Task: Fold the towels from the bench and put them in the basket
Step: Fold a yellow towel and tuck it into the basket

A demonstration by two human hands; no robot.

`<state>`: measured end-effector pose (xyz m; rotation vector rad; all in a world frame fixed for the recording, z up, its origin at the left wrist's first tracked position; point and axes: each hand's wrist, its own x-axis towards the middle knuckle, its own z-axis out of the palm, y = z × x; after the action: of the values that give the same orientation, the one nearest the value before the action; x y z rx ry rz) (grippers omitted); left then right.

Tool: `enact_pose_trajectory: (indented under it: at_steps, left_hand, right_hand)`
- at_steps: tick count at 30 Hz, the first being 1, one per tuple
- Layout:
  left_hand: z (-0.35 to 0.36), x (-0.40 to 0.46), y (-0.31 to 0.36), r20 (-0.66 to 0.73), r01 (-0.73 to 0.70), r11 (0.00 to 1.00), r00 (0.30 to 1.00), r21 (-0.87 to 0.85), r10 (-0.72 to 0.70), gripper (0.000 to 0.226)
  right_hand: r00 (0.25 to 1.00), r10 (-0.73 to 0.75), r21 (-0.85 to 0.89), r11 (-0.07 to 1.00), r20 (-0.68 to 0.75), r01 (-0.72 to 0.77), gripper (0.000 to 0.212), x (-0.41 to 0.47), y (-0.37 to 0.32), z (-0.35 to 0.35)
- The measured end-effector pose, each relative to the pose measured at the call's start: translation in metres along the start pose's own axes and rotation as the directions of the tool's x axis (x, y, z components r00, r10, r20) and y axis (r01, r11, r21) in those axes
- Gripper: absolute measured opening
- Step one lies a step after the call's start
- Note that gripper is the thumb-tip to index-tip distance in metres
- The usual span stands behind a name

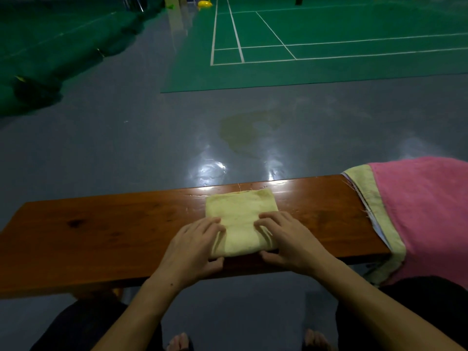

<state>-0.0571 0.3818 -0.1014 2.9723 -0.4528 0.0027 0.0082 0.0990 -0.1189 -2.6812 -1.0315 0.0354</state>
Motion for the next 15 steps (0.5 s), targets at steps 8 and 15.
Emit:
enact_pose_trajectory:
  at_steps: [8,15]
  left_hand:
    - [-0.002,0.014,-0.009,-0.077,0.033,0.986,0.996,-0.164,-0.046,0.041]
    - [-0.01,0.015,-0.018,-0.084,0.102,0.904,0.985,-0.414,-0.15,0.033]
  right_hand:
    - [0.995,0.1,0.207,0.973,0.008,-0.099,0.052,0.011,0.018,-0.01]
    - [0.988,0.149,0.258,0.957,-0.045,-0.133,0.022,0.01,0.018,-0.021]
